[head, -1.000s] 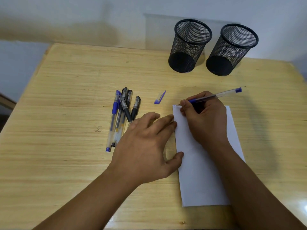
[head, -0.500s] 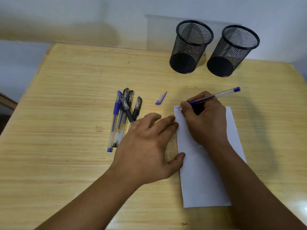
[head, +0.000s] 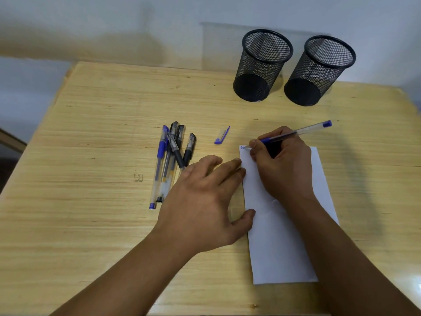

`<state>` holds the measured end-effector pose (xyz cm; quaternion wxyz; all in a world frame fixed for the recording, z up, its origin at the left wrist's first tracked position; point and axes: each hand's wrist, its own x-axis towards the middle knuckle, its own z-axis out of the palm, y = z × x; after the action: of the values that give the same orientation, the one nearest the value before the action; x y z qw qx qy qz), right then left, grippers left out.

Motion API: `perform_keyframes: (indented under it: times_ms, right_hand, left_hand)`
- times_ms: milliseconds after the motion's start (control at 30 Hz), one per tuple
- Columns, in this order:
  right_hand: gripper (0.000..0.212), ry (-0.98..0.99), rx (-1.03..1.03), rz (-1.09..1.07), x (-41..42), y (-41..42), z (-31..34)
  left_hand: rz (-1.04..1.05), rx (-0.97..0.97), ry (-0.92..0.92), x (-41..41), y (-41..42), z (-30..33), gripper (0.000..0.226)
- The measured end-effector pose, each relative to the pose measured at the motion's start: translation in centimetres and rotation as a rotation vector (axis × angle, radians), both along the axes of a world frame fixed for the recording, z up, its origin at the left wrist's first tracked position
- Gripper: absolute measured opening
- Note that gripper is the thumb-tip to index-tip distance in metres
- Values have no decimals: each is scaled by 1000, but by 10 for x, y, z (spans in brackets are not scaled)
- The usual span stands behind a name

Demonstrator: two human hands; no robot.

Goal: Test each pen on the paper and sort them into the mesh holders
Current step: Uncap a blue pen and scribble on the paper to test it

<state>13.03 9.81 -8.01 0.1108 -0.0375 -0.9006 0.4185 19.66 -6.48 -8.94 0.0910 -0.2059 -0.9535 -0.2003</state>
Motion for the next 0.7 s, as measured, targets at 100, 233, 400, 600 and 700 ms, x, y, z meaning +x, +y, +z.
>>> perform_keyframes:
  times_ms: [100, 233, 400, 600, 700]
  right_hand:
    - [11, -1, 4, 3, 0, 0, 0]
    - [11, -5, -3, -18, -1, 0, -1]
    - [12, 0, 13, -17, -1, 1, -1]
    - [13, -1, 27, -33, -3, 0, -2]
    - [14, -5, 29, -31, -3, -1, -2]
  left_hand:
    - [-1, 10, 10, 0, 0, -1, 65]
    - [-4, 12, 20, 0, 0, -1, 65]
    - [-2, 19, 18, 0, 1, -1, 65]
    - [-3, 19, 21, -1, 0, -2, 65]
    - [-3, 9, 10, 0, 0, -1, 65]
